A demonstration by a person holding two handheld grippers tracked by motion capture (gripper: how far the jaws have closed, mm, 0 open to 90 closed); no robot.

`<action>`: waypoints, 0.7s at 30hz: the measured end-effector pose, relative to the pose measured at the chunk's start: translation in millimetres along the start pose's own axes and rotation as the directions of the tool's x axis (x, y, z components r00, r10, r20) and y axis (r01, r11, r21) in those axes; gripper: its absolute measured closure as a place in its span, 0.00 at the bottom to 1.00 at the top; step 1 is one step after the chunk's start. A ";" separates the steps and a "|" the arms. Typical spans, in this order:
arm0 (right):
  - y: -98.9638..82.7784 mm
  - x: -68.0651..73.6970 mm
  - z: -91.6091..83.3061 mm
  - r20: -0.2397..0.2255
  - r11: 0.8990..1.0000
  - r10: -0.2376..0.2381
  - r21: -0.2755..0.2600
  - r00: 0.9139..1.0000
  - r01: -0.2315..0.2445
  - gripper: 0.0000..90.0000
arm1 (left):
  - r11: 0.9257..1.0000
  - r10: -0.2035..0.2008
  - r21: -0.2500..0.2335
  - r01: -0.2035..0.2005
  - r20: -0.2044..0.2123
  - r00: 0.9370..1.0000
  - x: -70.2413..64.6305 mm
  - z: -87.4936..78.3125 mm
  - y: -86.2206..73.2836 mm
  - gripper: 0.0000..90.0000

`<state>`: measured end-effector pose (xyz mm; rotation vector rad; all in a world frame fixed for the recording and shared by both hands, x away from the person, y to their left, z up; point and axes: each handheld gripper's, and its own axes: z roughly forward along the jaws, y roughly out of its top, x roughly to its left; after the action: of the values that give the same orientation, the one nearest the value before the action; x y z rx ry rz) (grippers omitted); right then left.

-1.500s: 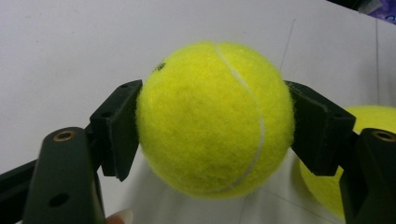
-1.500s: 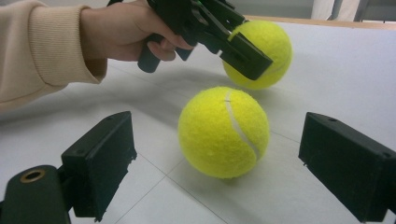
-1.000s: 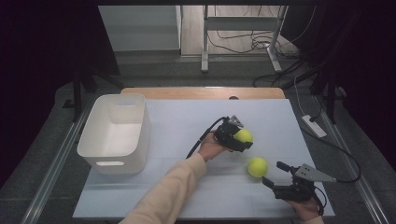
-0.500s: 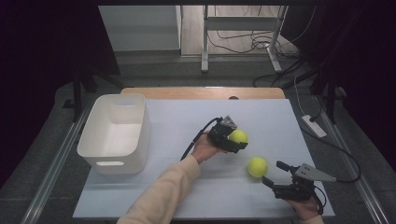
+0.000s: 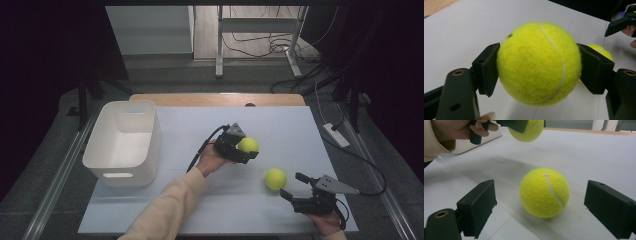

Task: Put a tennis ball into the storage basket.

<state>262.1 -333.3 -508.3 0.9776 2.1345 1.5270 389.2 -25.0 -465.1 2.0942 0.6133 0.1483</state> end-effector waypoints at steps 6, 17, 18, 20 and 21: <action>-0.1 0.3 0.2 0.000 1.000 -0.001 0.002 1.000 0.001 0.11 | 1.000 -0.010 -0.020 0.009 -0.013 1.000 1.9 -14.4 -1.5 0.30; -0.2 0.7 0.1 0.000 1.000 -0.003 0.003 1.000 0.003 0.11 | 0.999 -0.009 -0.039 0.008 -0.034 0.999 2.9 -29.1 -5.4 0.30; -0.2 0.8 0.2 0.001 1.000 -0.002 0.004 1.000 0.002 0.11 | 0.999 -0.009 -0.042 0.008 -0.035 0.999 2.9 -30.6 -5.6 0.30; -0.1 0.9 0.3 0.001 1.000 -0.004 0.003 1.000 0.004 0.11 | 0.999 -0.006 -0.047 0.005 -0.038 0.999 2.7 -34.1 -5.9 0.30; -0.1 1.0 0.3 0.001 1.000 -0.004 0.003 1.000 0.004 0.11 | 0.999 -0.006 -0.051 0.004 -0.040 0.999 2.4 -35.5 -6.0 0.30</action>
<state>261.6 -332.4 -508.3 0.9748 2.1372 1.5214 377.3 5.5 -450.0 2.0450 0.6325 0.2016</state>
